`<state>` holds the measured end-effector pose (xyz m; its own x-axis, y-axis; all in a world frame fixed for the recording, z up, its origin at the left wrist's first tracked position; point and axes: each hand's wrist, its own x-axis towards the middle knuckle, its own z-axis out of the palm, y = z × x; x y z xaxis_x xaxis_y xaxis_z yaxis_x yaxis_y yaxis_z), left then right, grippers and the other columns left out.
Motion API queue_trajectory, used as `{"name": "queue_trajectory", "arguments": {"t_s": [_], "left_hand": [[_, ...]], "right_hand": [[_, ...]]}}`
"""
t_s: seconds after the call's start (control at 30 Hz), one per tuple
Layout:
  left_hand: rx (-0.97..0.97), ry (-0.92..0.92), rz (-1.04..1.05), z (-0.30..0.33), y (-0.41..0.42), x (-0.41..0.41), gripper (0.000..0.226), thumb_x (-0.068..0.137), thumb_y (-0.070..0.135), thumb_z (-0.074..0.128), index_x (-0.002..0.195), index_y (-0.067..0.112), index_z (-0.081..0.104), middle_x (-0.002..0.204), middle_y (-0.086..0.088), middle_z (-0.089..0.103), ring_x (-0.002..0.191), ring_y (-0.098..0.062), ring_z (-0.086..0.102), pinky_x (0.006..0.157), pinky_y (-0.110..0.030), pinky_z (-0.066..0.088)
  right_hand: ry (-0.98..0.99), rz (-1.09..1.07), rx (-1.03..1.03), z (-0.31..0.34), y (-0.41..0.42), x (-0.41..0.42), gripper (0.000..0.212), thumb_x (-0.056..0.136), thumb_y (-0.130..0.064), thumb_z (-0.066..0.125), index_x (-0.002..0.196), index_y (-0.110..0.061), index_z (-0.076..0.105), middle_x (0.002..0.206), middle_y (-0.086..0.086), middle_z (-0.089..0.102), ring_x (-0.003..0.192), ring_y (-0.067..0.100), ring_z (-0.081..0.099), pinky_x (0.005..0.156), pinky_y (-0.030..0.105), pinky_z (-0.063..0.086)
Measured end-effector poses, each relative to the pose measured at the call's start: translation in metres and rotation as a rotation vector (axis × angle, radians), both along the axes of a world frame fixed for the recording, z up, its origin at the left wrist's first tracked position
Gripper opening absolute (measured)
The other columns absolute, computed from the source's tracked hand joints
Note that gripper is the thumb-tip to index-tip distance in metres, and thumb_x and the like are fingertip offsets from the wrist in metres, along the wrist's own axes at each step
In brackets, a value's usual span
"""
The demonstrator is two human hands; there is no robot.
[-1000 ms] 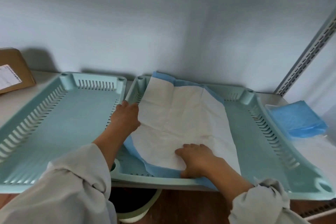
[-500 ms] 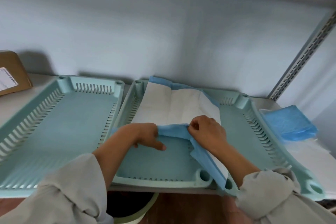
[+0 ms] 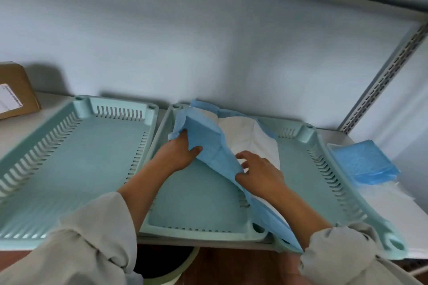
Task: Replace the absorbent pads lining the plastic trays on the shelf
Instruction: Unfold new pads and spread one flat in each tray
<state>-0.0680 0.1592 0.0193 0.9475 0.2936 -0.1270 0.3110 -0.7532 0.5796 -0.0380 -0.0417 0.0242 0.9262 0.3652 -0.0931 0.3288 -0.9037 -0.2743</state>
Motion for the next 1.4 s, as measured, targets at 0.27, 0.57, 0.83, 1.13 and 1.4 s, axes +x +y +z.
{"name": "queue_trajectory", "arguments": {"t_s": [0.27,0.57,0.83,1.13,1.4], "left_hand": [[-0.965,0.191,0.021,0.008,-0.025,-0.005,0.070,0.078,0.052,0.067,0.129,0.014,0.038,0.126,-0.011,0.049,0.122,-0.030,0.051,0.081,-0.042,0.057],[-0.695,0.009,0.344,-0.022,0.014,0.000,0.031,0.090,-0.003,0.047,0.119,0.005,0.041,0.112,-0.018,0.054,0.108,-0.034,0.053,0.090,-0.045,0.050],[0.198,0.205,0.148,-0.011,0.040,-0.012,0.031,0.092,0.047,0.051,0.083,0.017,0.046,0.070,0.001,0.064,0.054,-0.013,0.063,0.075,-0.032,0.058],[-0.051,-0.050,0.184,-0.010,0.028,0.007,0.029,0.096,0.020,0.049,0.117,0.000,0.051,0.093,-0.012,0.059,0.085,-0.026,0.059,0.077,-0.032,0.050],[-0.084,-0.133,0.213,-0.007,-0.003,0.029,0.080,0.093,0.040,0.052,0.152,0.017,0.003,0.158,-0.015,0.008,0.145,-0.033,0.015,0.114,-0.046,0.022]], "right_hand": [[-0.122,0.064,0.154,-0.003,0.036,-0.015,0.026,0.088,-0.016,0.048,0.062,-0.020,0.048,0.076,0.007,0.058,0.075,0.025,0.055,0.061,0.028,0.031],[0.212,0.240,0.279,0.011,0.049,-0.007,0.032,0.090,-0.015,0.058,0.121,-0.018,0.064,0.121,0.002,0.066,0.109,0.015,0.062,0.099,0.031,0.048],[-0.039,0.192,-0.341,-0.001,0.019,0.038,0.054,0.098,-0.010,0.039,0.147,-0.029,0.029,0.157,0.001,0.021,0.142,0.022,0.023,0.115,0.036,0.023],[-0.473,0.105,-0.368,-0.002,-0.008,0.056,0.017,0.087,-0.014,0.053,0.091,-0.019,0.069,0.089,0.003,0.070,0.084,0.022,0.062,0.069,0.025,0.030],[-0.252,0.061,-0.108,0.000,-0.018,0.036,0.025,0.095,-0.033,0.044,0.108,-0.026,0.064,0.110,-0.004,0.064,0.099,0.019,0.060,0.076,0.031,0.047]]}}
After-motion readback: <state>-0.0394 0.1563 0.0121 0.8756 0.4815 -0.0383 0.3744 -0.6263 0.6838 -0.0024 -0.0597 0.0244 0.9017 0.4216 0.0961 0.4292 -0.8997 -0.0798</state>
